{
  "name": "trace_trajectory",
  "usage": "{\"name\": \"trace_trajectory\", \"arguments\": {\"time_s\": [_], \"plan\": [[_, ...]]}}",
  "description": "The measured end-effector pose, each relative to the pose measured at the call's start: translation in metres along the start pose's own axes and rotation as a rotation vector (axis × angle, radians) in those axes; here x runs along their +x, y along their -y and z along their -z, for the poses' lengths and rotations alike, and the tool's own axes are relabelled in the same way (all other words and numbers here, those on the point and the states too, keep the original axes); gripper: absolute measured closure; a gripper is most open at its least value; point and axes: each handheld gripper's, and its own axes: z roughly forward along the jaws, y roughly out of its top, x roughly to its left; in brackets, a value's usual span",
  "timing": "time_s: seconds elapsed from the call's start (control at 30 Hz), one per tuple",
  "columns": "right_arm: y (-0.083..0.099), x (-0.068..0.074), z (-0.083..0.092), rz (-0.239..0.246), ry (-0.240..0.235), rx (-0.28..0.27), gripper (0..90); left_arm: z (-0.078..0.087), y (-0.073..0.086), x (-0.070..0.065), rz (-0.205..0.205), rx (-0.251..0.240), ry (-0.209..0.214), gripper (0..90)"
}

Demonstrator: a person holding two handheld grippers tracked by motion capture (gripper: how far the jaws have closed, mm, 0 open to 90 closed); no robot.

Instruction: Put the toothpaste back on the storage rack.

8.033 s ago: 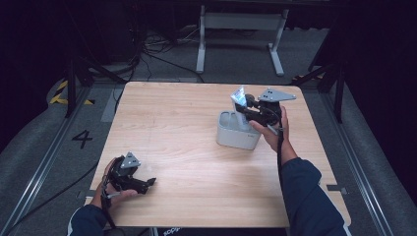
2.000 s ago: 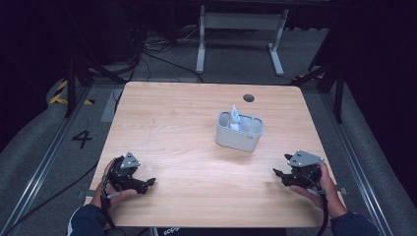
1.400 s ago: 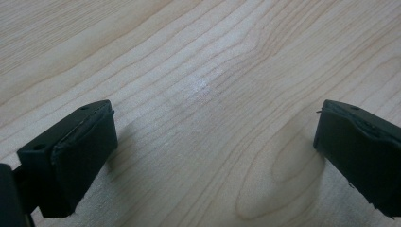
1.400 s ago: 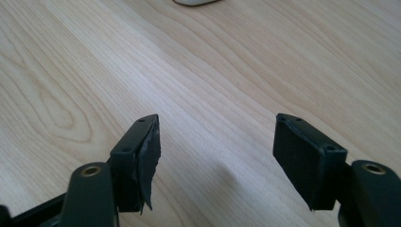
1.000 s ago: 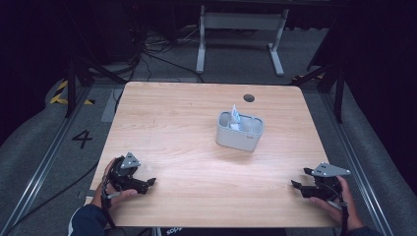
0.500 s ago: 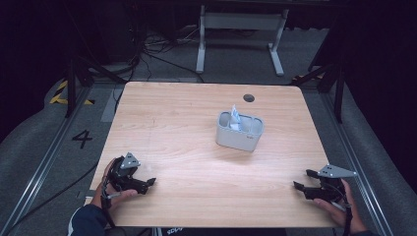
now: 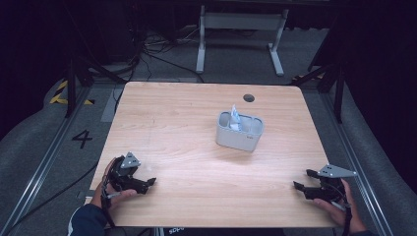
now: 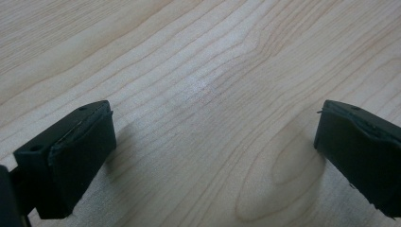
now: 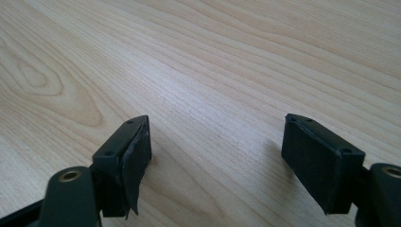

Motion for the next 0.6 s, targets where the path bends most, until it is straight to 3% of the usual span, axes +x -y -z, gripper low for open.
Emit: {"name": "trace_trajectory", "arguments": {"time_s": [0.6], "plan": [[-0.0006, -0.0003, -0.0009, -0.001, 0.001, -0.002, 24.9, -0.0008, -0.0010, -0.0010, 0.008, -0.001, -0.019, 0.2]]}}
